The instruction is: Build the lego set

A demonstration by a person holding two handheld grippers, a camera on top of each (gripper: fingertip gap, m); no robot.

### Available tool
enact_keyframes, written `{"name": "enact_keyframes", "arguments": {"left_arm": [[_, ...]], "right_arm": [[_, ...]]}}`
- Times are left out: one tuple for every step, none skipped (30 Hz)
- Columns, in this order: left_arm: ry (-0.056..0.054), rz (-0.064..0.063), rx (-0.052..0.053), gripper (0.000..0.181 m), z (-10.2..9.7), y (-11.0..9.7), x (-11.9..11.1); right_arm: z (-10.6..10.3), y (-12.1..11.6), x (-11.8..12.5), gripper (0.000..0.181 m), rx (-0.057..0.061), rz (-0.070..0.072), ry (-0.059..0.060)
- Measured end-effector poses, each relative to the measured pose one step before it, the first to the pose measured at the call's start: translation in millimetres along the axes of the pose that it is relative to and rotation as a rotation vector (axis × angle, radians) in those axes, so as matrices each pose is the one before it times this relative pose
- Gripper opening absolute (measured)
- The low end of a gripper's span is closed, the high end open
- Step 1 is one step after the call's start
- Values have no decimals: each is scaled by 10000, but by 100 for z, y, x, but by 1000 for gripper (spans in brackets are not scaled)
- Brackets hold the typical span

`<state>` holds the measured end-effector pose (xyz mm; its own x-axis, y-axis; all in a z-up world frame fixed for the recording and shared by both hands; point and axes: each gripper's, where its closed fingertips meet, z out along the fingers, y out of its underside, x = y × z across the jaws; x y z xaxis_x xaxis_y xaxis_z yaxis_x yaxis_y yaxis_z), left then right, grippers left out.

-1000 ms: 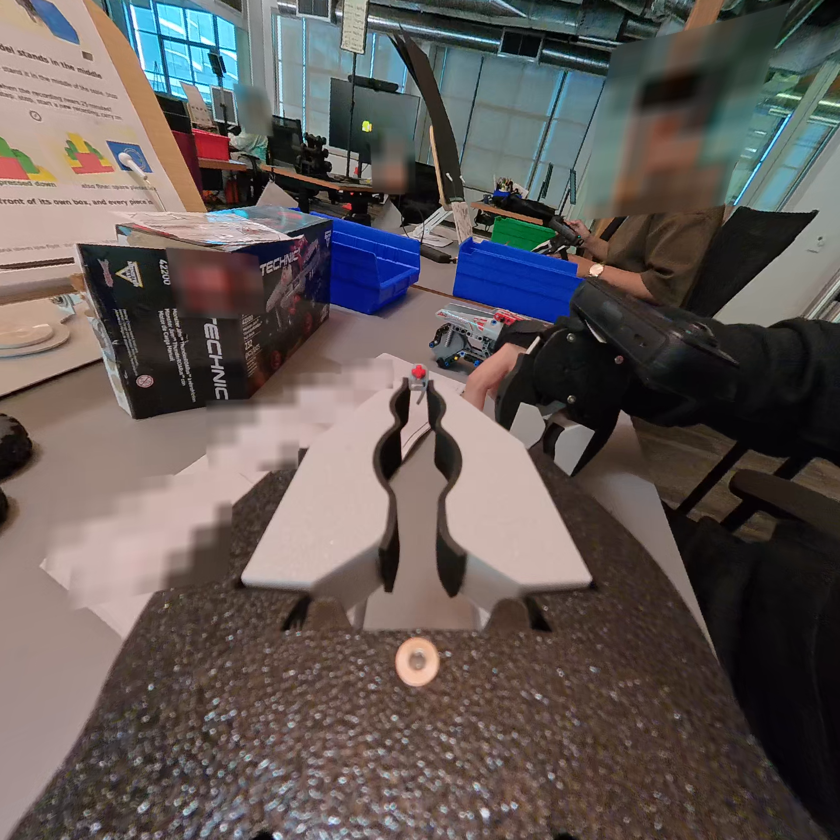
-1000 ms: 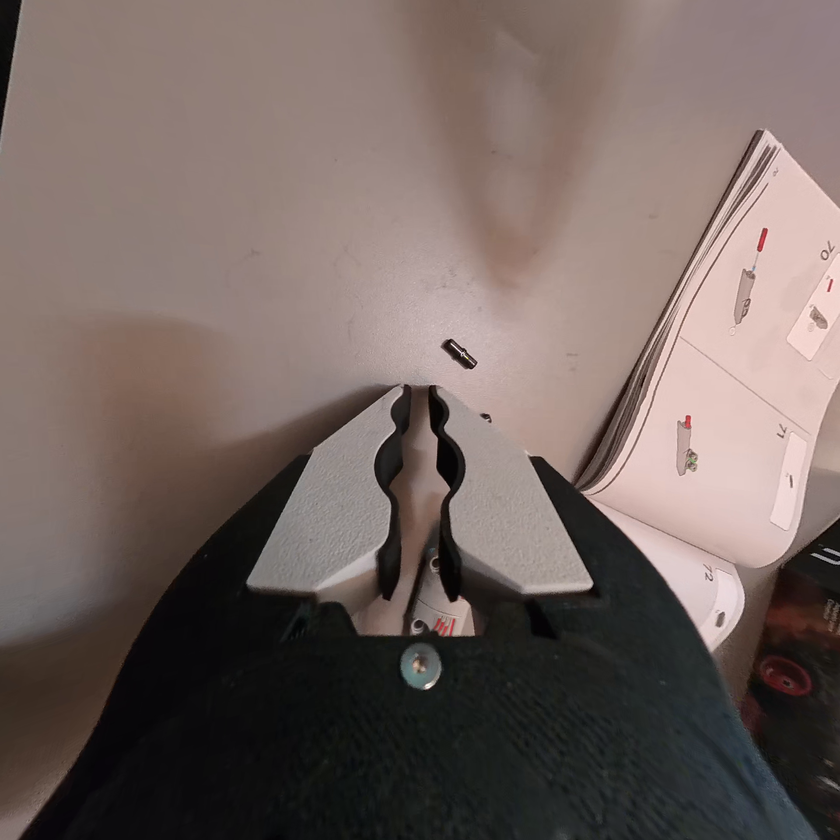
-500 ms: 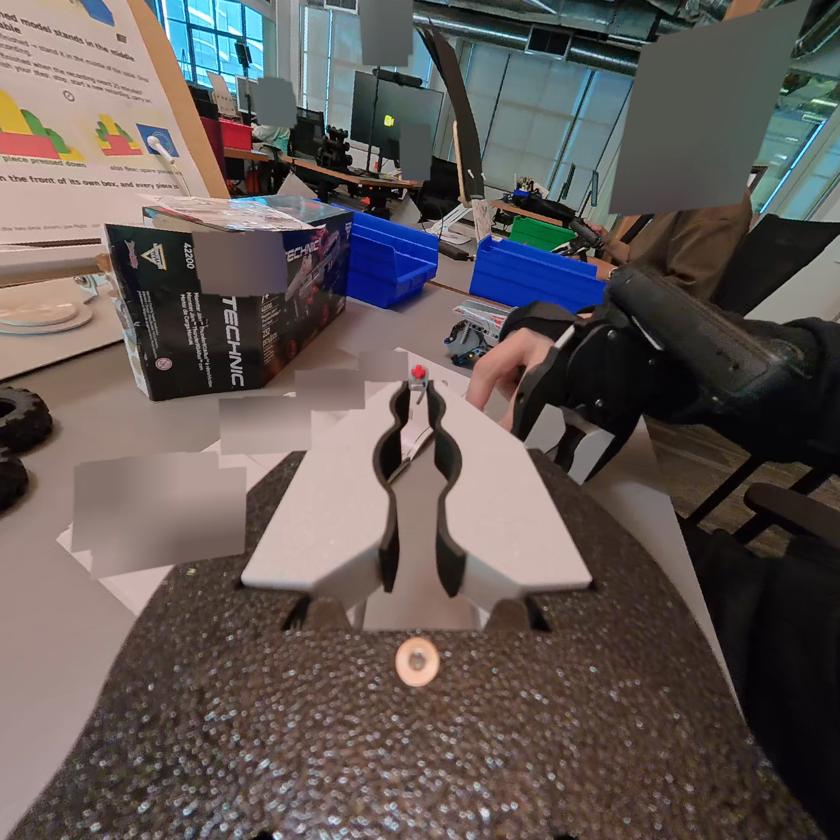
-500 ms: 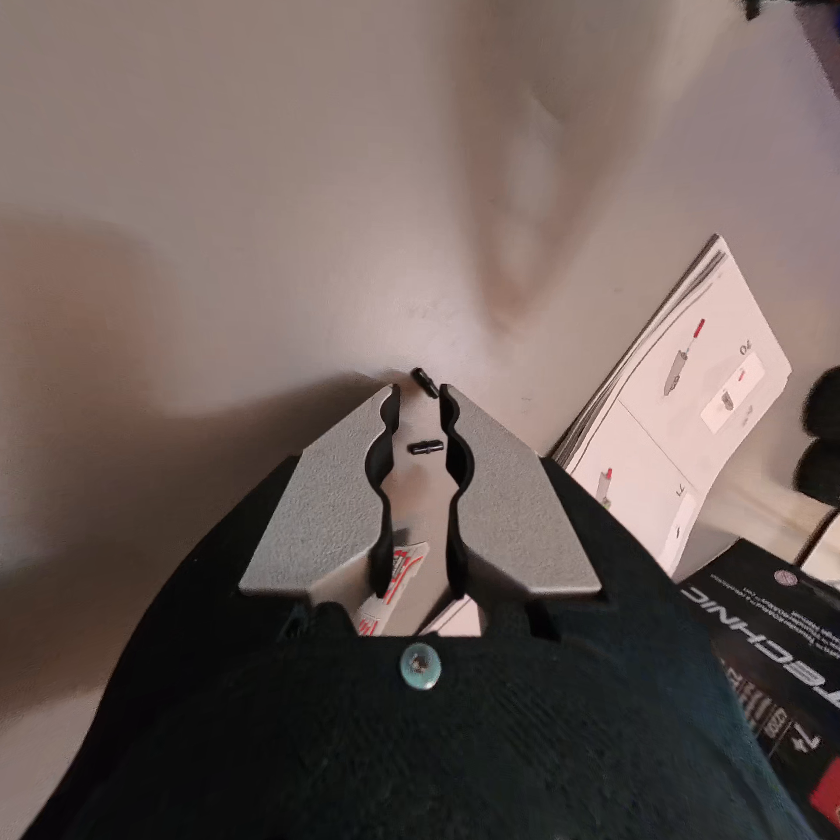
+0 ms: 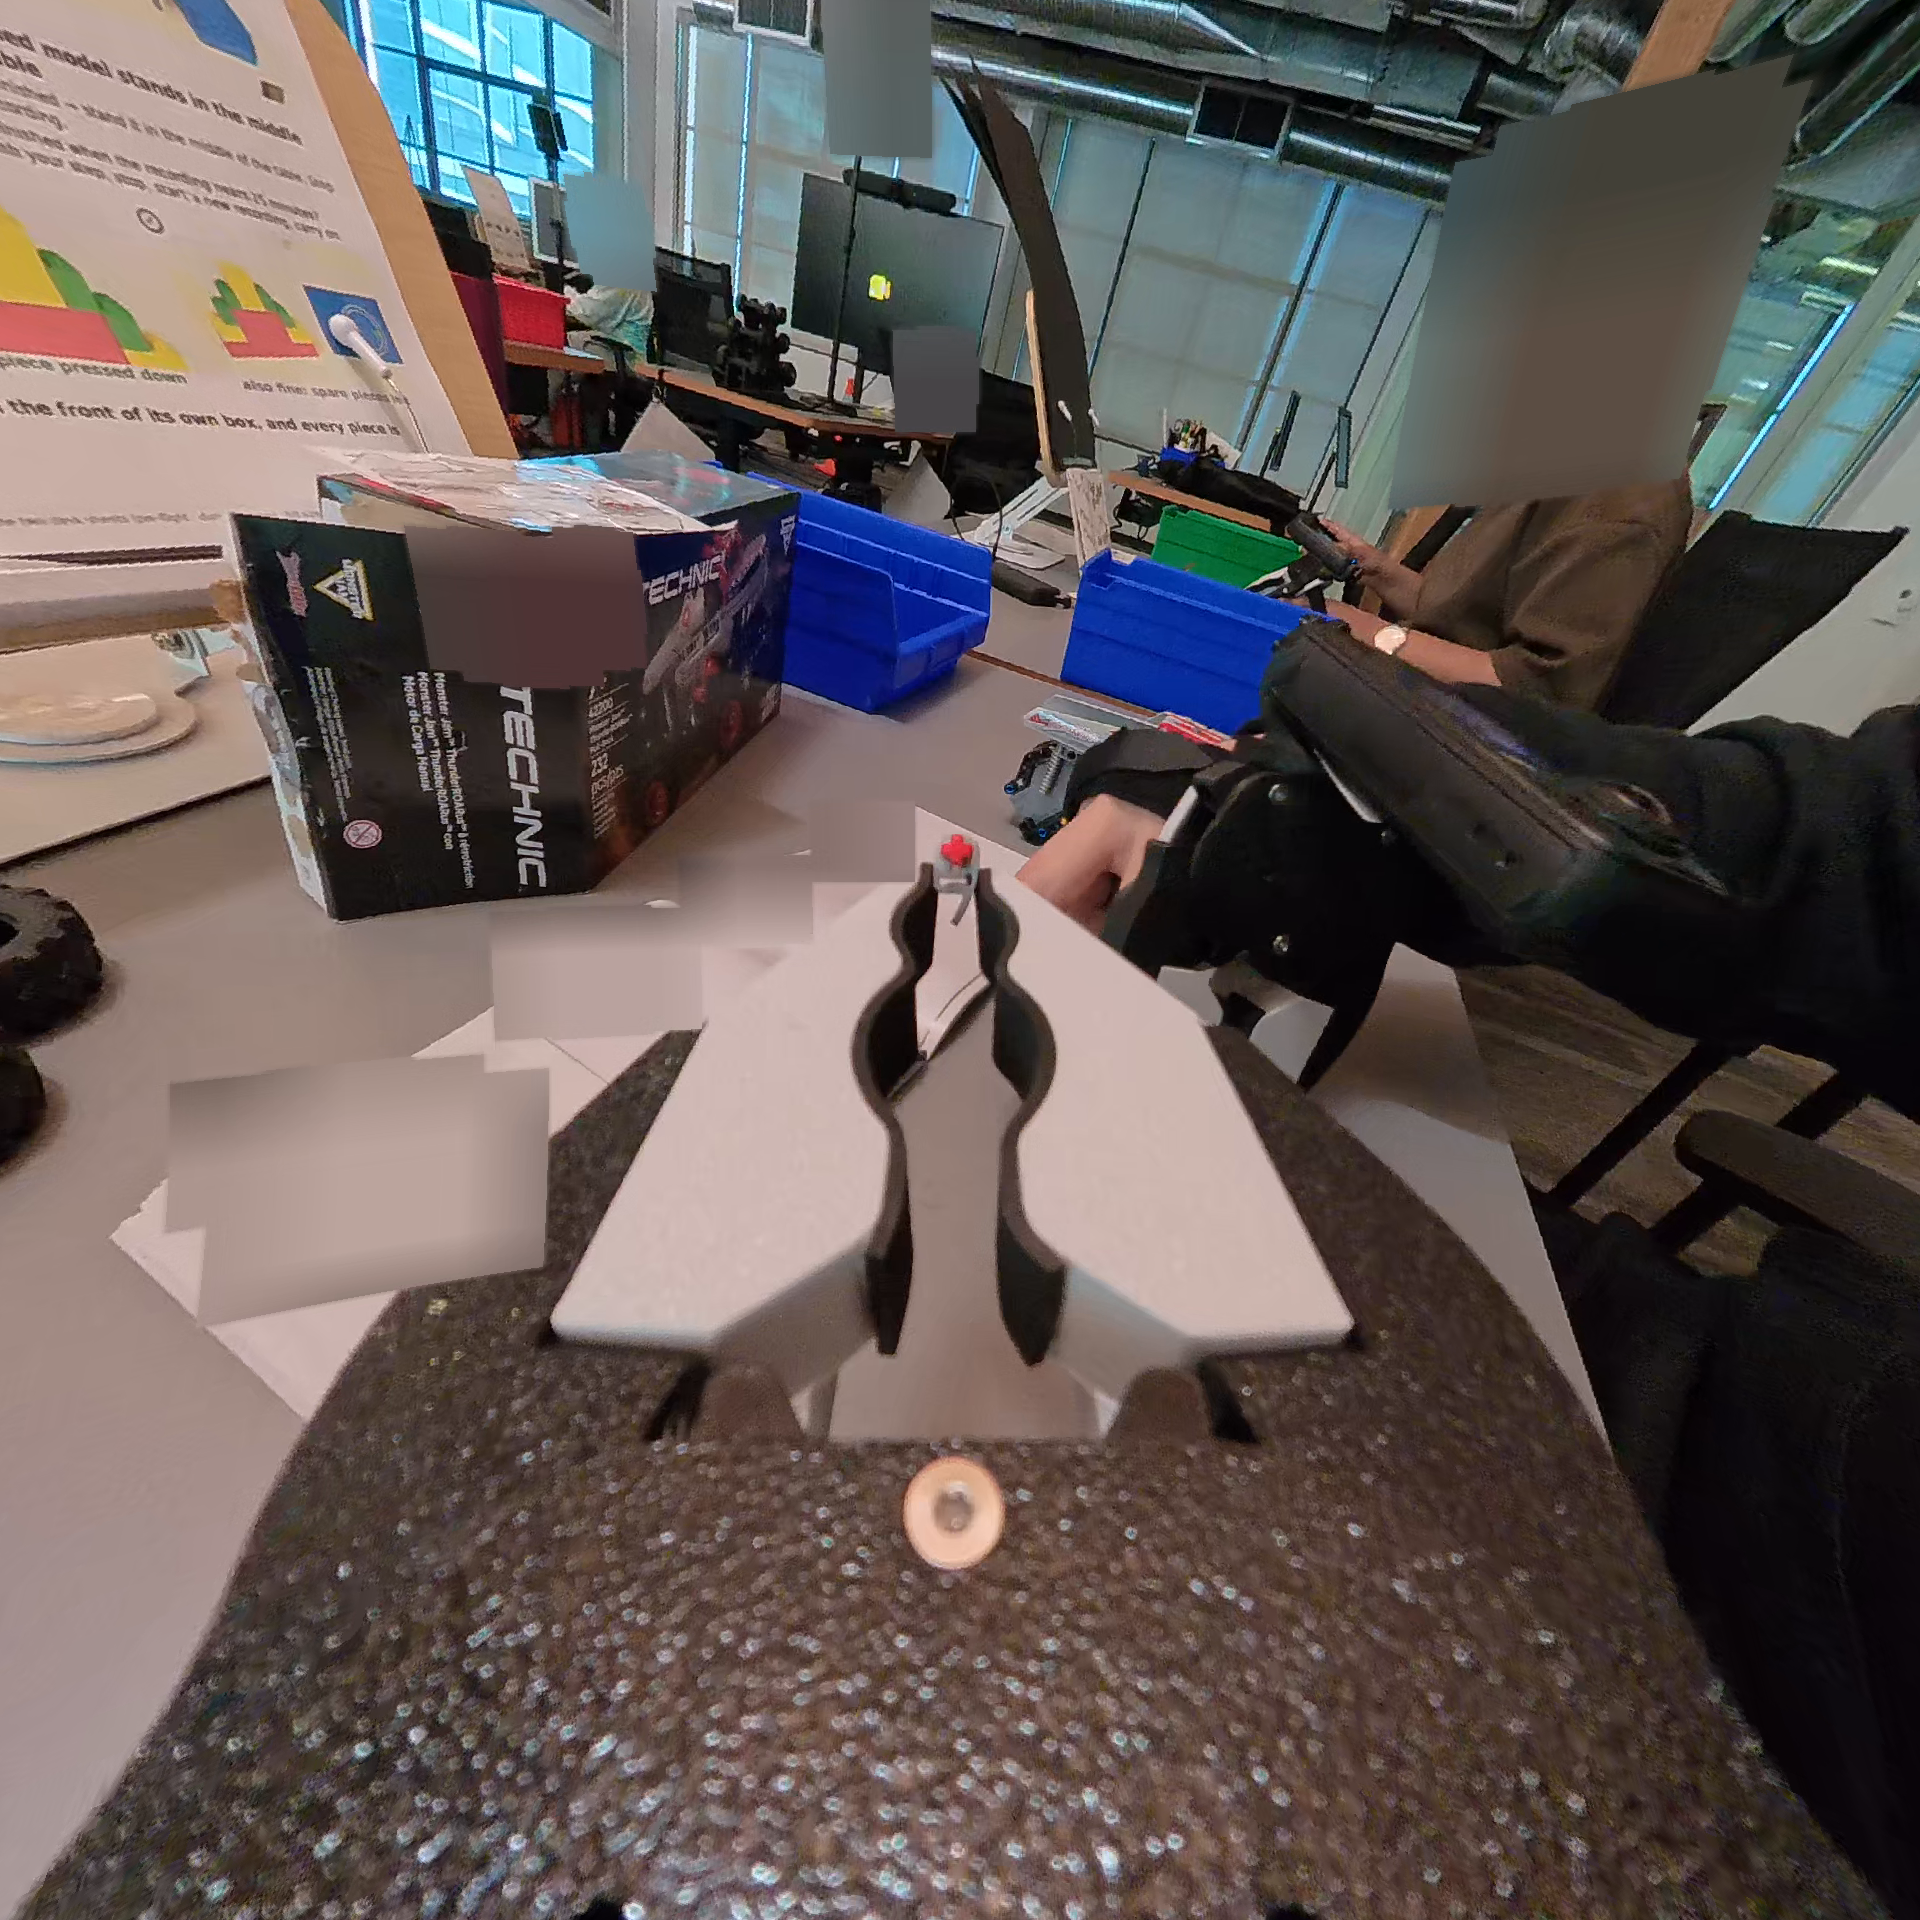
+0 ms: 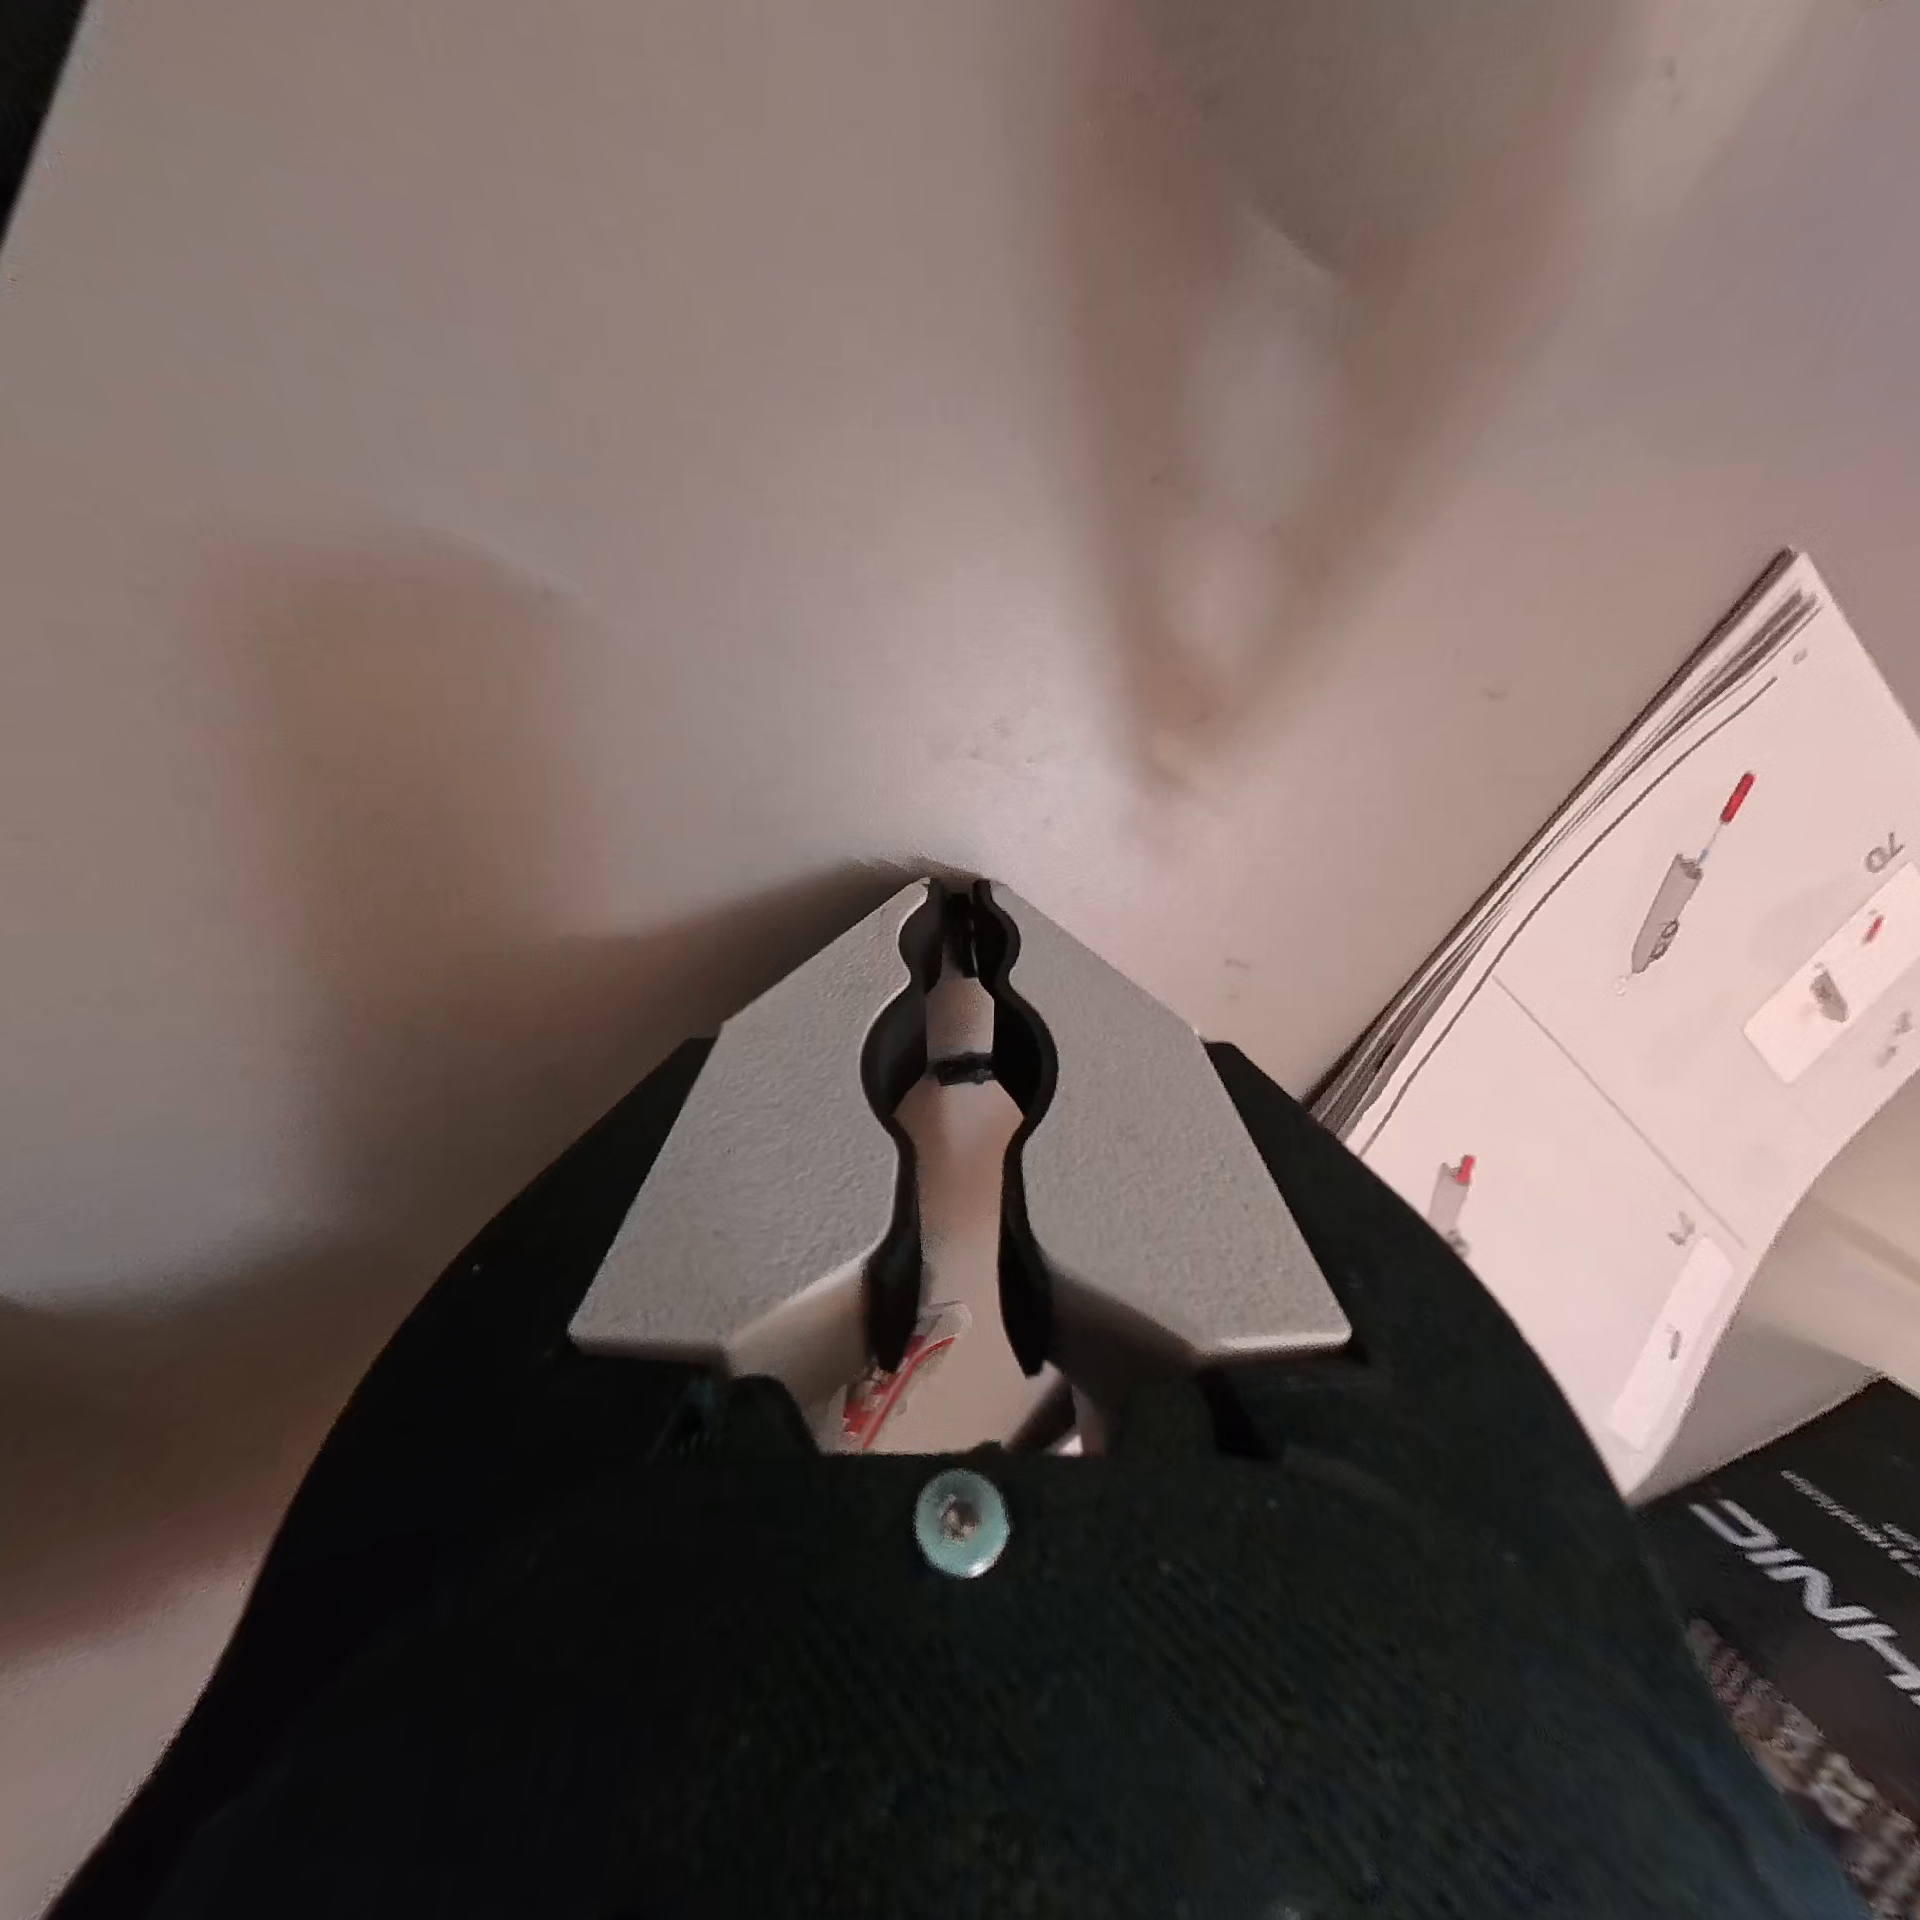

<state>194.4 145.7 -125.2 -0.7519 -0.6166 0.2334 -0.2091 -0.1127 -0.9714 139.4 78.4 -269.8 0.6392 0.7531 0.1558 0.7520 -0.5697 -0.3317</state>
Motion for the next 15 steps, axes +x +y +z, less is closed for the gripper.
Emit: {"name": "enact_keyframes", "arguments": {"left_arm": [[-14, -11, 32, 3, -38, -51, -48], [-25, -12, -1, 4, -32, 13, -71], [-38, -15, -10, 4, -47, 25, -91], [-30, 0, 16, 3, -63, -44, -58], [-22, 9, 42, 3, -101, -87, -47], [-50, 19, 57, 3, -134, -125, -86], [-114, 6, 58, 3, -165, -106, -212], [-115, -42, 56, 3, -154, -105, -226], [-45, -73, 65, 4, -110, -103, -123], [-14, -91, 74, 3, -67, -89, -70], [-42, -103, 82, 4, -26, -100, -96], [-15, -85, 71, 4, 18, -59, -44], [38, -55, 30, 4, 62, 7, 46], [35, -33, -18, 4, 79, 89, 43], [-9, -11, -44, 3, 76, 123, -7]], "right_arm": [[6, 20, 34, 3, 104, 407, -30], [-8, 40, 35, 3, 116, 587, -5], [-7, 18, 27, 2, 136, 621, 43], [-9, 27, 22, 2, 153, 637, 112], [-14, 23, 41, 2, 144, 757, 141], [-6, 33, 36, 2, 128, 868, 128], [-8, 22, 28, 2, 162, 872, 116], [-20, -20, -17, 3, 219, 702, 104], [-9, -20, -47, 3, 236, 465, 133], [-17, -14, 7, 3, 210, 407, 178], [-9, -6, -46, 3, 142, 416, 125], [-18, -31, -163, 6, 126, 359, 31], [-26, -15, -216, 9, 94, 296, -38], [-31, 43, -191, 9, 19, 264, -68], [-48, 66, -115, 10, -26, 186, -49]]}}
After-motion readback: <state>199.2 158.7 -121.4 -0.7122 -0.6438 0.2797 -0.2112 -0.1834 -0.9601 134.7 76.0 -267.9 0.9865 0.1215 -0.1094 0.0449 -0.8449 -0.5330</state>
